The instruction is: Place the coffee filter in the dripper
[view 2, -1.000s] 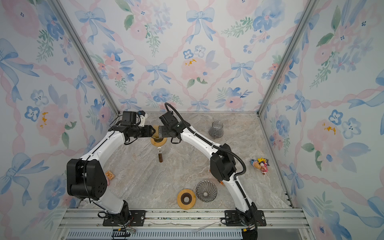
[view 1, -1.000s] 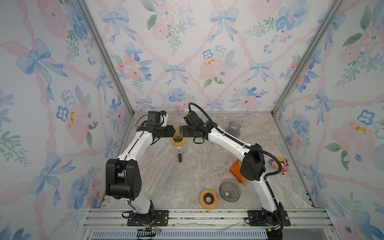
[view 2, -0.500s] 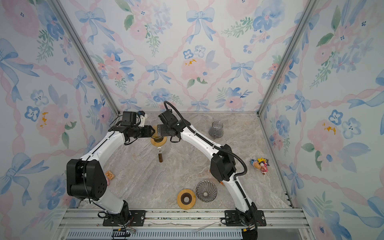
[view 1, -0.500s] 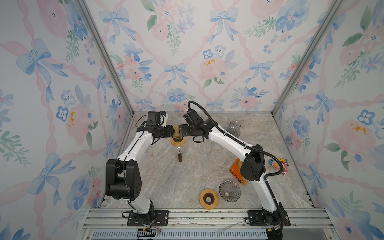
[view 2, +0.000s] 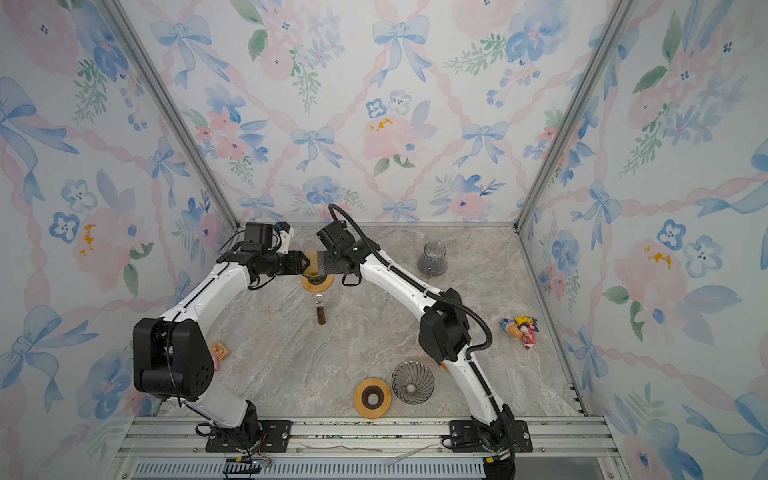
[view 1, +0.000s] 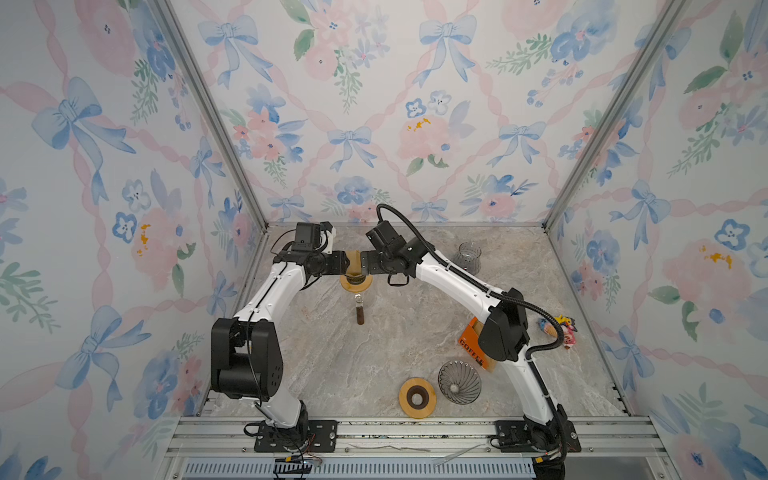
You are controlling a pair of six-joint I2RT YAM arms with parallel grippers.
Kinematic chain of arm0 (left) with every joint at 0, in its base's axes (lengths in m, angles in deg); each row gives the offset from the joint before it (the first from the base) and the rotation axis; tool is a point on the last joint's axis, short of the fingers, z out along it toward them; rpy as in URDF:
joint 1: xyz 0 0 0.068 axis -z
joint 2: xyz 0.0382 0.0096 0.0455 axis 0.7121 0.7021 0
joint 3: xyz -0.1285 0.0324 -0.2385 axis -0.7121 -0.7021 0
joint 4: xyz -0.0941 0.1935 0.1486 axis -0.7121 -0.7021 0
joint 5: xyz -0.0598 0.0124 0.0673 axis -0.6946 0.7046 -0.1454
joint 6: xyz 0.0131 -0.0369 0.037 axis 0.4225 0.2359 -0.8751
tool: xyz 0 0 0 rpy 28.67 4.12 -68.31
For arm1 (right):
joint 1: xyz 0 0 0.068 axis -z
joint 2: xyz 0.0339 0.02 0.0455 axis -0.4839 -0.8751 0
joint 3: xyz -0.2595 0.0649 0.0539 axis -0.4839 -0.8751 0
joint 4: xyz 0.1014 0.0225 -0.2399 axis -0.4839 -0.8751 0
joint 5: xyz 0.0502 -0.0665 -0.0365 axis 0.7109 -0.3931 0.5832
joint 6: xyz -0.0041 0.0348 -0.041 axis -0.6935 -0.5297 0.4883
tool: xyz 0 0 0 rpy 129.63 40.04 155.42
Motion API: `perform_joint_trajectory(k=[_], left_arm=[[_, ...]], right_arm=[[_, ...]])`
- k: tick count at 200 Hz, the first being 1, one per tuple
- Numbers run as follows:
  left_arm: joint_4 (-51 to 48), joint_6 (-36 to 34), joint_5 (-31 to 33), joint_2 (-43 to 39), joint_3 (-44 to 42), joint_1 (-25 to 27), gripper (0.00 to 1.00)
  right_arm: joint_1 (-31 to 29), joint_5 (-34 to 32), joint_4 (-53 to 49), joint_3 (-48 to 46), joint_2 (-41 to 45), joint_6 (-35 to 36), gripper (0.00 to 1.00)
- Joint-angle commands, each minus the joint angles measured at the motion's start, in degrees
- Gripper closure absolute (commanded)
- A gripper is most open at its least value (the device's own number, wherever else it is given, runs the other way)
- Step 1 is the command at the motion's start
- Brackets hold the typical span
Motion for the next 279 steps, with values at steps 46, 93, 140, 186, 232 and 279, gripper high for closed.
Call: perform_joint_trajectory(k=[46,93,140,186,232,279], left_arm=[[-1.93,0.77,1.26,-1.15,-1.01,-0.63,0.46],[-1.89,0.77,0.79,-1.09,-0.92,-0.54,0.46],[-1.89,0.77,0.54,-1.19,-0.95,-0.61,0.46],[-1.87,0.77,0.58,-1.19,-0.92,-0.51,0.46],[-1.87,0.77,0.51,-1.21,-0.92,-0.51,0.46],[-1.88,0.77,0.33,-1.00,-0.92,-0.53,0.46]], right_arm=[[-0.24,-2.59,-0.51,0.78,0.13,0.26,0.04],[-0.66,3.86,8.93,-4.32,3.90,1.73,0.04],[-0.48,2.68,4.72,0.27,0.36,0.25,0.04],[0.38,1.93,3.03,1.43,-1.49,-0.98,0.04],[0.65,0.72,1.65,1.15,-2.24,-0.86,0.04],[0.35,-3.75,0.20,0.46,-1.62,-0.64,0.04]])
